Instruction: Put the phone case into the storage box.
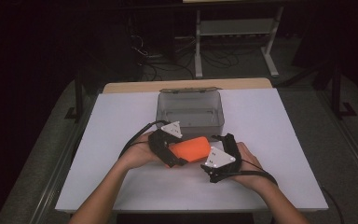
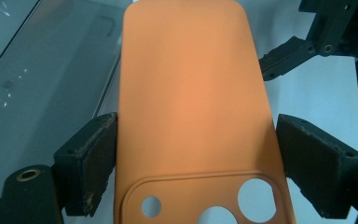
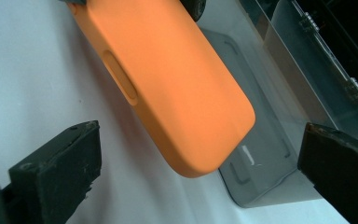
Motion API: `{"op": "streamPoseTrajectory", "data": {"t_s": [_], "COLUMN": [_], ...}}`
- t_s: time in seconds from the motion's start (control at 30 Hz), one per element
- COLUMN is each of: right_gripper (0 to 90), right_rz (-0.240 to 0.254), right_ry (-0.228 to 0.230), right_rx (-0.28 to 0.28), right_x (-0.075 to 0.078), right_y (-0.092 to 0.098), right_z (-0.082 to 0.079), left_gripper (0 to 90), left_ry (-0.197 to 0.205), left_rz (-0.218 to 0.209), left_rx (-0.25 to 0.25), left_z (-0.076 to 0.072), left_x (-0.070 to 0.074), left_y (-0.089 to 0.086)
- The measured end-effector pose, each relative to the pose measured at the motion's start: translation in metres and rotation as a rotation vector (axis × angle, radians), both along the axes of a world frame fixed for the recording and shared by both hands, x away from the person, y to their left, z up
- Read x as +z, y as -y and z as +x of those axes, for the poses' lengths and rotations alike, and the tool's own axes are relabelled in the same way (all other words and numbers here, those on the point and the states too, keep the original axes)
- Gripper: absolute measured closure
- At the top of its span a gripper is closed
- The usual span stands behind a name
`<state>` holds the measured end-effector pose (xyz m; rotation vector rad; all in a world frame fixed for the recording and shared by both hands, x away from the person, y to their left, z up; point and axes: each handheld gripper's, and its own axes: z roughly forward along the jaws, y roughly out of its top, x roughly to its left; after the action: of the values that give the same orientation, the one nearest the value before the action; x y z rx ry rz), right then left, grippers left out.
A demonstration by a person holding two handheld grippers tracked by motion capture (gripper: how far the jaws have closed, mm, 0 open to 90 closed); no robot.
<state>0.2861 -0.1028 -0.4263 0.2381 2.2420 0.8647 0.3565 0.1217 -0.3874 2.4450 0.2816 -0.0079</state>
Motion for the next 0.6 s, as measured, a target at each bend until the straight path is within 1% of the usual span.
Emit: {"op": "streamPoseTrajectory", "data": {"t_s": [0.33, 0.37, 0.6], "right_gripper": [0.0, 0.0, 0.0], "right_rz": [-0.034, -0.047, -0.07], "right_ry": [0.04, 0.053, 0.077], "right_rx": [0.001, 0.001, 0.0], "right_x": [-0.0015, -0.0019, -0.0035], "right_y": [-0.0026, -0.0033, -0.0062], "right_z": [-0.0017, -0.0024, -0.0044], "left_gripper": [15.4, 15.3, 15.4], "left_ry": [-0.003, -0.003, -0.003], "left_rz": [0.002, 0.002, 0.002], "left_rx": [-0.001, -0.001, -0.001], "left_z": [-0.0001, 0.0, 0.0], "left_x": [-0.0002, -0.0004, -0.0004], "left_y": [0.0005, 0.0005, 0.0003]}}
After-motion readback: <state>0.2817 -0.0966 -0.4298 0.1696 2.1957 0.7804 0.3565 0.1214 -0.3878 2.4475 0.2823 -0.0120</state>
